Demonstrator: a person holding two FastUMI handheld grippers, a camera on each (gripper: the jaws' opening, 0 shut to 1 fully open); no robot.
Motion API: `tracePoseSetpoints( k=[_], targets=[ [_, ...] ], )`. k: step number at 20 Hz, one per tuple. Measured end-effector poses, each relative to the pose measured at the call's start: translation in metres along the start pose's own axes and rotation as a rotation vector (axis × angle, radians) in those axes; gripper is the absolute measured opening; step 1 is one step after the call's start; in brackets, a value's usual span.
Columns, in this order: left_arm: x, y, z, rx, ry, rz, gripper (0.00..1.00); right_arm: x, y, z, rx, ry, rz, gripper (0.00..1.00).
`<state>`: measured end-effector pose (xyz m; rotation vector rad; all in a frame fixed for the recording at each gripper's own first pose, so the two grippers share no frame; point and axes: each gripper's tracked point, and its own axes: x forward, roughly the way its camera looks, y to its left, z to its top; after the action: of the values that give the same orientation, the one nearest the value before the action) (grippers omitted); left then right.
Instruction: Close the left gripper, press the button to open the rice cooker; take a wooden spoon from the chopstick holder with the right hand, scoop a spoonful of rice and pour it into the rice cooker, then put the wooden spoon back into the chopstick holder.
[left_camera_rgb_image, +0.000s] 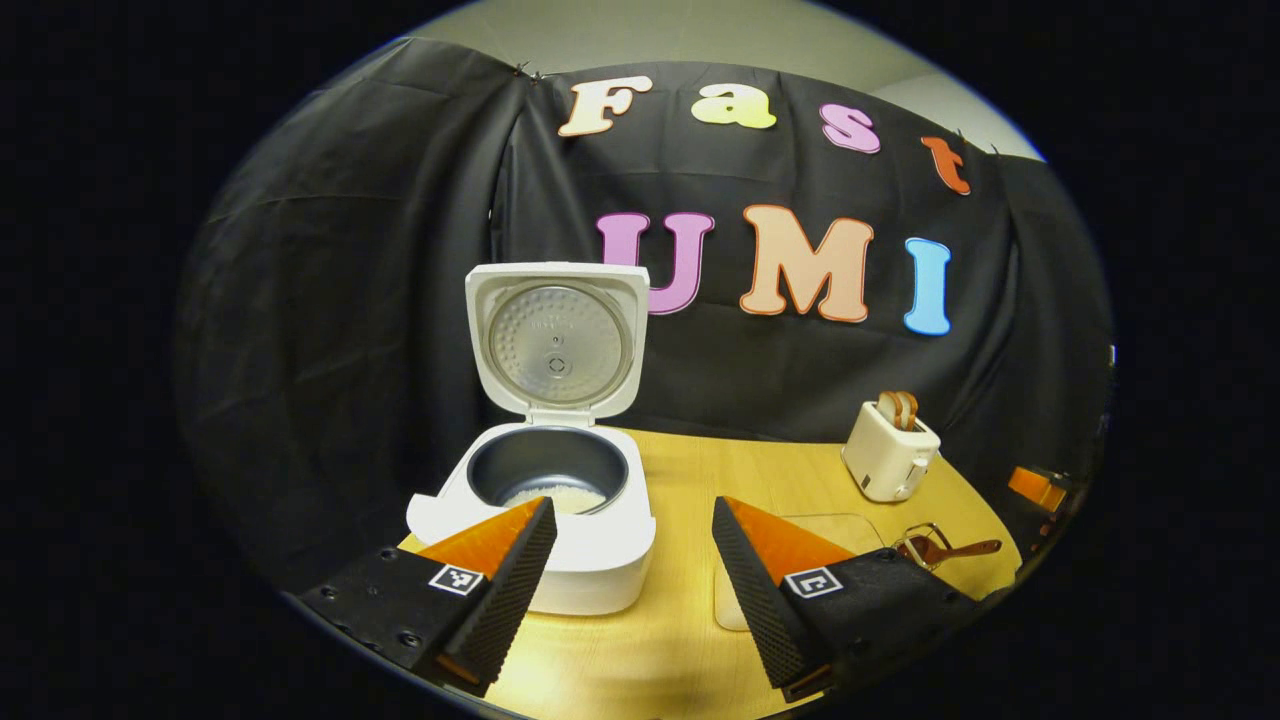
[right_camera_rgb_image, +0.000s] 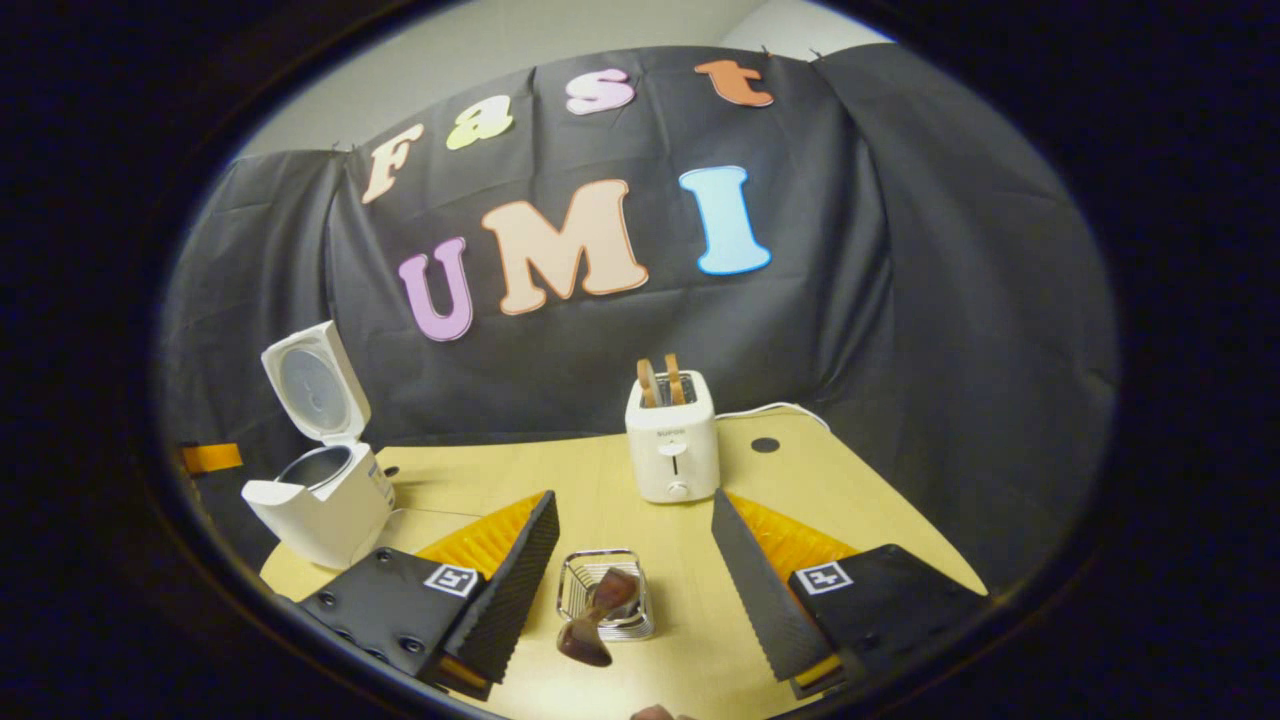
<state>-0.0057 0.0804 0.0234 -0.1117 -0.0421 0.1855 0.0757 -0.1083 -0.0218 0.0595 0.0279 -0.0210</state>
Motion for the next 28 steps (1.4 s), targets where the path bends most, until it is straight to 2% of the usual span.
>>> tracePoseSetpoints(
  k=[4,9,12,15,16,17,19,23,28],
  targets=[
    [0.022,0.012,0.034,-0.026,-0.037,-0.023,0.93,-0.017,0.001,0.001,-0.01,0.01,-0.034,0.99],
    [0.069,0.037,0.09,-0.024,-0.071,-0.069,0.92,-0.036,0.021,-0.004,-0.014,0.015,-0.098,0.97],
    [0.098,0.06,0.128,-0.058,-0.109,-0.087,0.93,-0.046,0.038,-0.004,-0.012,0.015,-0.131,0.99],
    [0.128,0.082,0.162,-0.035,-0.149,-0.074,0.92,-0.049,0.054,-0.003,-0.016,0.019,-0.156,0.99],
    [0.137,0.087,0.173,-0.029,-0.158,-0.076,0.88,-0.051,0.06,-0.004,-0.021,0.022,-0.167,0.99],
    [0.145,0.089,0.185,-0.033,-0.167,-0.083,0.92,-0.053,0.063,-0.004,-0.026,0.024,-0.18,0.99],
    [0.164,0.096,0.203,-0.049,-0.175,-0.089,0.92,-0.059,0.069,-0.005,-0.032,0.027,-0.205,0.99],
    [0.204,0.118,0.235,-0.02,-0.196,-0.043,0.92,-0.066,0.078,-0.009,-0.034,0.035,-0.248,1.0],
    [0.25,0.134,0.248,0.012,-0.166,-0.015,0.92,-0.071,0.088,-0.017,-0.036,0.045,-0.284,1.0]
  ],
)
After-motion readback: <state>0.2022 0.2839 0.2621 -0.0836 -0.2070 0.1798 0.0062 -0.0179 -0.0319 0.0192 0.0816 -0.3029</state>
